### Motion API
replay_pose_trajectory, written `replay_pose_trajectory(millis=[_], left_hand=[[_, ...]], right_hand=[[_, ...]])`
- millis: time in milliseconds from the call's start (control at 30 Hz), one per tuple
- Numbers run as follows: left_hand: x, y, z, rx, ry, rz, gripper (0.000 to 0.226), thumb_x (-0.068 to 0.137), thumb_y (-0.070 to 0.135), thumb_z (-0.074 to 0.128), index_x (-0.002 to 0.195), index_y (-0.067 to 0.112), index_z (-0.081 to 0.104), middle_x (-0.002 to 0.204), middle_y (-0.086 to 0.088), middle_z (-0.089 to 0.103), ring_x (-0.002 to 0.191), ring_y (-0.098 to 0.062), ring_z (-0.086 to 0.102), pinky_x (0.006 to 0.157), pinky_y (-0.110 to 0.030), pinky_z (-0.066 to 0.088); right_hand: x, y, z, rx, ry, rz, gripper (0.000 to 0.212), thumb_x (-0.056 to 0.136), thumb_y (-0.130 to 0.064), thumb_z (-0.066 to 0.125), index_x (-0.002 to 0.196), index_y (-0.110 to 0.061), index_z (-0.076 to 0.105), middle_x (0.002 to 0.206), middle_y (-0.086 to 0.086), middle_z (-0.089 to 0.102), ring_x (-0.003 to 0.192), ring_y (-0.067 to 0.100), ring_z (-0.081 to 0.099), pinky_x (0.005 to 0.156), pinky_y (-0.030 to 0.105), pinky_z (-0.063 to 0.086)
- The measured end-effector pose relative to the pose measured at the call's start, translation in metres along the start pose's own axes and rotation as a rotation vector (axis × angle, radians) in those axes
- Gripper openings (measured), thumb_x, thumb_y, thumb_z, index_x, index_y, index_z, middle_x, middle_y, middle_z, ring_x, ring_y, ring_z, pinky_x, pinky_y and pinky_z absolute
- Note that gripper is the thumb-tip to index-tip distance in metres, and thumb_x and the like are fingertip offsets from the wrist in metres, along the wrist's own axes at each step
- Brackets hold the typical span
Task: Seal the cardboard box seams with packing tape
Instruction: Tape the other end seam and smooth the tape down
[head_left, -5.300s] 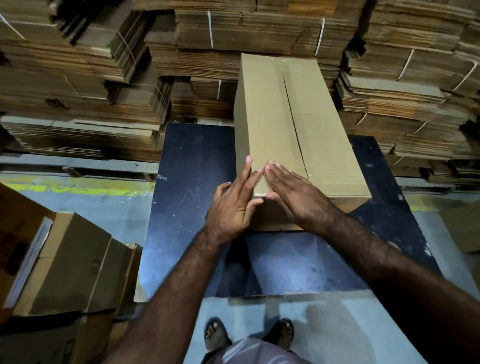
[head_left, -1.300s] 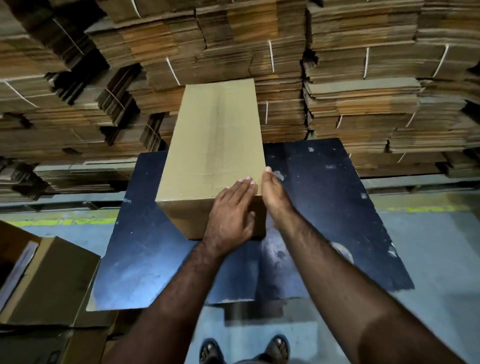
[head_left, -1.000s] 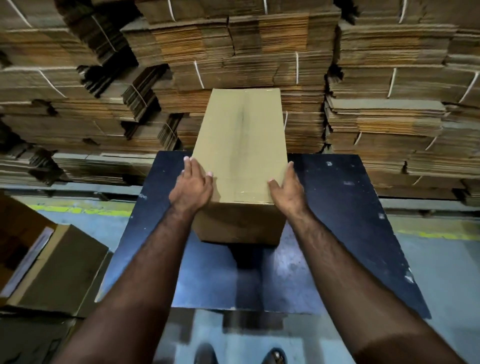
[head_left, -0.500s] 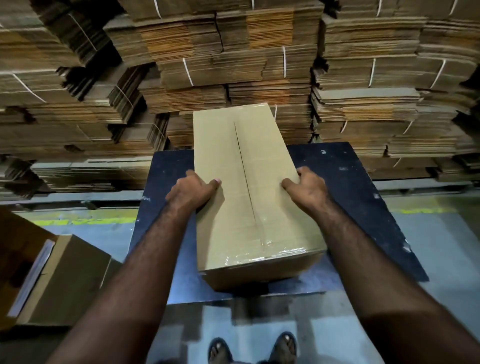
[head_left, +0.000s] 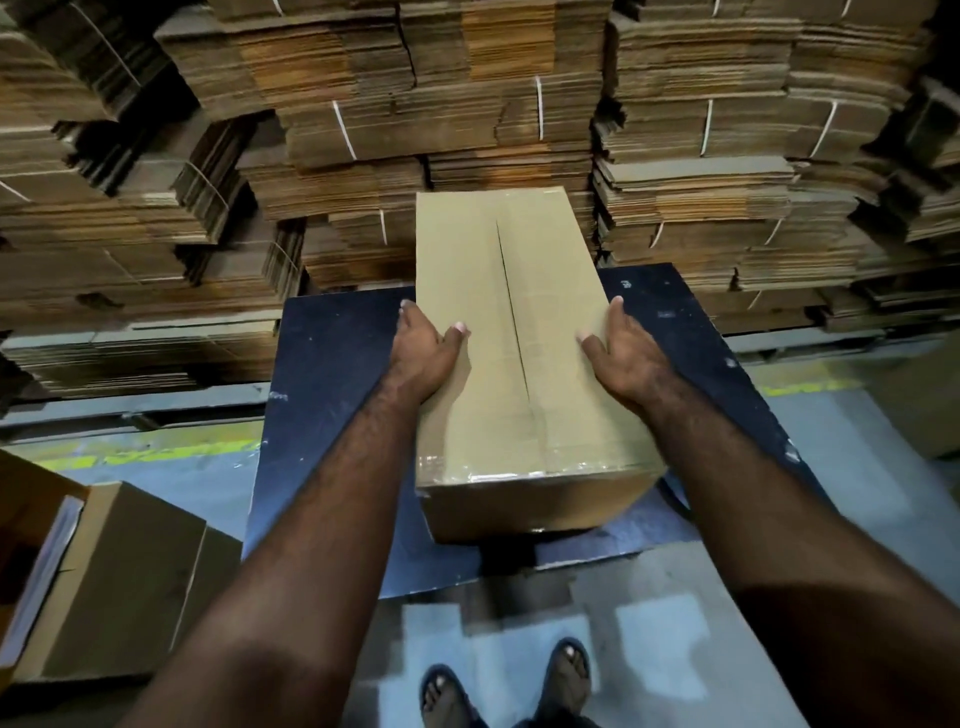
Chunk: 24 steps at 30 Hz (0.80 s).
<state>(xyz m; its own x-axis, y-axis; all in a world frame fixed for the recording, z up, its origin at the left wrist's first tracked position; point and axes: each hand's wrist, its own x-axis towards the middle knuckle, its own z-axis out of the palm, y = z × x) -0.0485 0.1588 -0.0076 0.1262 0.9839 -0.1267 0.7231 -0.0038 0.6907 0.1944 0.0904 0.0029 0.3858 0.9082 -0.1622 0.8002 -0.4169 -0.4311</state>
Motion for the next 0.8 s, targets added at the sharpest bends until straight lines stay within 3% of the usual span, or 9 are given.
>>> replay_pose_trajectory(millis=[67, 133, 200, 267, 400, 567, 700, 800], left_hand=[[-0.024, 0.004, 0.001, 0.166, 0.115, 0.179, 0.08, 0.103, 0.05, 0.039, 0.158, 0.002, 0.007, 0.166, -0.019, 0.014, 0.152, -0.034, 0.017, 0.122, -0.051, 0.019], [-0.063, 0.002, 0.004, 0.254, 0.135, 0.429, 0.071, 0.106, 0.05, 0.03, 0.159, 0.005, 0.015, 0.165, -0.015, 0.022, 0.152, -0.027, 0.021, 0.122, -0.05, 0.018], [-0.103, -0.008, 0.01, 0.361, 0.126, 0.666, 0.065, 0.107, 0.047, 0.027, 0.157, 0.006, 0.026, 0.163, -0.011, 0.03, 0.15, -0.022, 0.029, 0.121, -0.049, 0.025], [-0.126, -0.025, 0.021, 0.508, 0.163, 0.793, 0.064, 0.107, 0.047, 0.027, 0.153, 0.004, 0.037, 0.16, -0.012, 0.035, 0.148, -0.023, 0.035, 0.117, -0.048, 0.032], [-0.131, -0.046, 0.031, 0.785, 0.217, 0.834, 0.065, 0.107, 0.05, 0.03, 0.151, 0.004, 0.04, 0.159, -0.014, 0.036, 0.147, -0.028, 0.037, 0.111, -0.048, 0.04], [-0.121, -0.063, 0.021, 0.872, 0.25, 0.859, 0.076, 0.103, 0.055, 0.043, 0.148, -0.006, 0.039, 0.155, -0.022, 0.04, 0.145, -0.035, 0.037, 0.113, -0.05, 0.04], [-0.12, -0.053, 0.02, 0.696, 0.169, 0.82, 0.079, 0.103, 0.052, 0.043, 0.151, -0.009, 0.029, 0.16, -0.025, 0.027, 0.151, -0.037, 0.023, 0.118, -0.053, 0.031], [-0.126, -0.047, 0.022, 0.406, 0.109, 0.59, 0.092, 0.098, 0.062, 0.042, 0.158, -0.002, 0.014, 0.168, -0.016, 0.005, 0.156, -0.028, 0.002, 0.125, -0.045, 0.018]], right_hand=[[-0.023, -0.008, -0.001, -0.086, 0.124, -0.079, 0.074, 0.1, -0.052, 0.033, 0.157, -0.013, 0.006, 0.163, 0.006, 0.016, 0.147, 0.026, 0.023, 0.115, 0.052, 0.026], [-0.061, -0.017, 0.008, -0.103, 0.158, -0.258, 0.071, 0.102, -0.052, 0.028, 0.157, -0.012, 0.01, 0.164, 0.005, 0.013, 0.149, 0.021, 0.017, 0.116, 0.048, 0.02], [-0.101, -0.018, 0.026, -0.157, 0.159, -0.462, 0.069, 0.103, -0.051, 0.023, 0.157, -0.009, 0.015, 0.164, 0.008, 0.016, 0.15, 0.019, 0.016, 0.117, 0.042, 0.019], [-0.122, -0.006, 0.044, -0.262, 0.19, -0.581, 0.068, 0.103, -0.05, 0.022, 0.154, -0.005, 0.023, 0.161, 0.012, 0.024, 0.148, 0.021, 0.024, 0.116, 0.042, 0.027], [-0.123, 0.011, 0.056, -0.405, 0.195, -0.66, 0.074, 0.102, -0.057, 0.02, 0.151, -0.003, 0.032, 0.158, 0.015, 0.03, 0.144, 0.024, 0.034, 0.11, 0.045, 0.035], [-0.104, 0.06, 0.035, -0.53, 0.261, -0.713, 0.084, 0.099, -0.065, 0.029, 0.153, -0.002, 0.024, 0.159, 0.015, 0.028, 0.146, 0.023, 0.031, 0.11, 0.046, 0.036], [-0.093, 0.078, 0.022, -0.525, 0.239, -0.732, 0.083, 0.1, -0.064, 0.028, 0.154, -0.002, 0.02, 0.16, 0.014, 0.025, 0.148, 0.022, 0.026, 0.113, 0.045, 0.032], [-0.086, 0.081, 0.016, -0.412, 0.191, -0.724, 0.078, 0.101, -0.061, 0.025, 0.156, -0.007, 0.016, 0.163, 0.009, 0.018, 0.151, 0.019, 0.015, 0.119, 0.042, 0.022]])
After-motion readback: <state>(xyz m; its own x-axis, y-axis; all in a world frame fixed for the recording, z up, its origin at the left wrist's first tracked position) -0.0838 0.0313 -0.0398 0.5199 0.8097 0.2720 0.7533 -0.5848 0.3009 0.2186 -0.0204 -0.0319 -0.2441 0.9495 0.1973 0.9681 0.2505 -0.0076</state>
